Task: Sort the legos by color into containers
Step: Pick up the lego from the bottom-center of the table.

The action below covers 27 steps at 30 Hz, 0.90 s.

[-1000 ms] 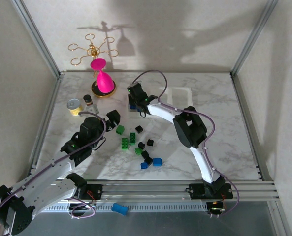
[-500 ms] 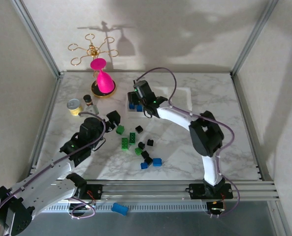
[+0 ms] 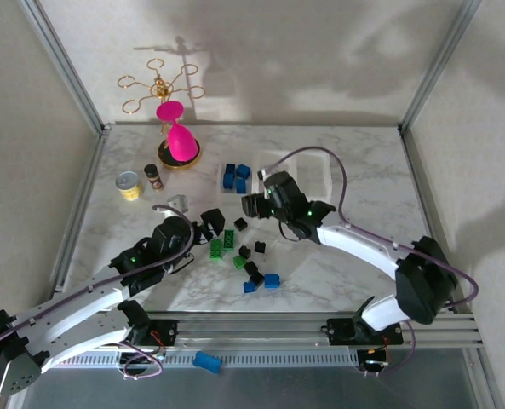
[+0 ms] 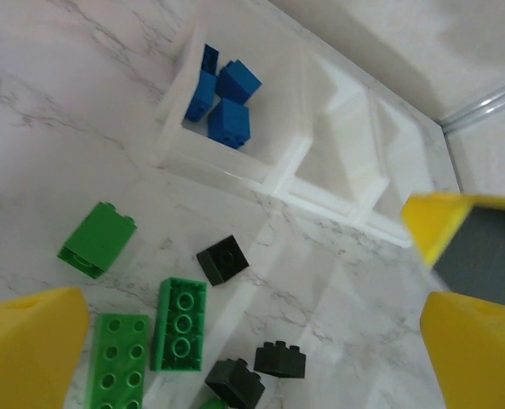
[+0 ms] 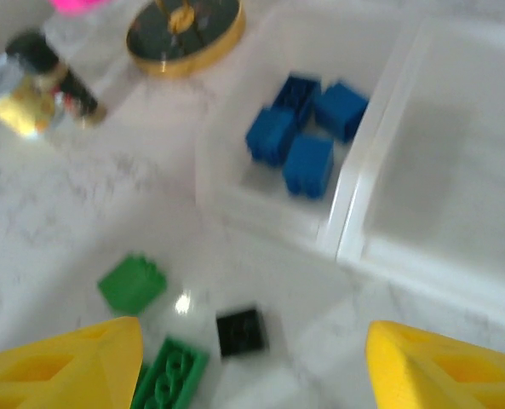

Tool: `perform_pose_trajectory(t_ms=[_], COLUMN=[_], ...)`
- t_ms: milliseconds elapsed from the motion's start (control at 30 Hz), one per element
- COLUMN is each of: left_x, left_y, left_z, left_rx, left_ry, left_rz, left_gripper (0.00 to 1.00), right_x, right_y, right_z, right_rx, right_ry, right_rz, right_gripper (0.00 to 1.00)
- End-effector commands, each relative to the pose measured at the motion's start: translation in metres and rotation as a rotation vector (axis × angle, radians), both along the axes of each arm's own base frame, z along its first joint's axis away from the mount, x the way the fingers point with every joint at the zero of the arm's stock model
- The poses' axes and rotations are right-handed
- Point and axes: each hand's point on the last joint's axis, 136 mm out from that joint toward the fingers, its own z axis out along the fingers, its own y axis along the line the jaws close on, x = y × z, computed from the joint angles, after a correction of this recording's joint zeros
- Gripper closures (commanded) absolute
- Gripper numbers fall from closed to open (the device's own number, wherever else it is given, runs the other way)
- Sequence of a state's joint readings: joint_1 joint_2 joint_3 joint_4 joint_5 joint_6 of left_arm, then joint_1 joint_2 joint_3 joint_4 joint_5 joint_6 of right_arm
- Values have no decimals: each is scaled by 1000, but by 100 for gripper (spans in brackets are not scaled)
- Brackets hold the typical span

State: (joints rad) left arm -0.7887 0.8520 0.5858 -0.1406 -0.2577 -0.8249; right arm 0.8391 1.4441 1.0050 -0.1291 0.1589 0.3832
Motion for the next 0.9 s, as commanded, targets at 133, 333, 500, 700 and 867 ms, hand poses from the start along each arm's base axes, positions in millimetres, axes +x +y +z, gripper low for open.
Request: perform_pose_trajectory(t_ms=[133, 333, 500, 700, 867], left_x=[-13, -23, -27, -28, -29], left_y=[-16, -22, -21, -20, -19], left_z=[-9, -16, -23, -23, -24], left_rx=[-5, 7, 8, 21, 18], left_ry=[14, 20, 30, 38, 38], left_rz=[-11, -29, -34, -37, -32], left_gripper=[0, 0, 0, 0, 0], right_x=[-86, -132, -155, -169, -172], right_y=[-37, -48, -58, -46, -48], right_z=[-54, -80, -105, -123, -141], right_rx=[-95, -136, -175, -169, -211], right_ry=[193, 275, 333, 382, 394], right_rz=[-30, -80, -127, -120, -114], right_gripper=[27, 22, 19, 18, 18])
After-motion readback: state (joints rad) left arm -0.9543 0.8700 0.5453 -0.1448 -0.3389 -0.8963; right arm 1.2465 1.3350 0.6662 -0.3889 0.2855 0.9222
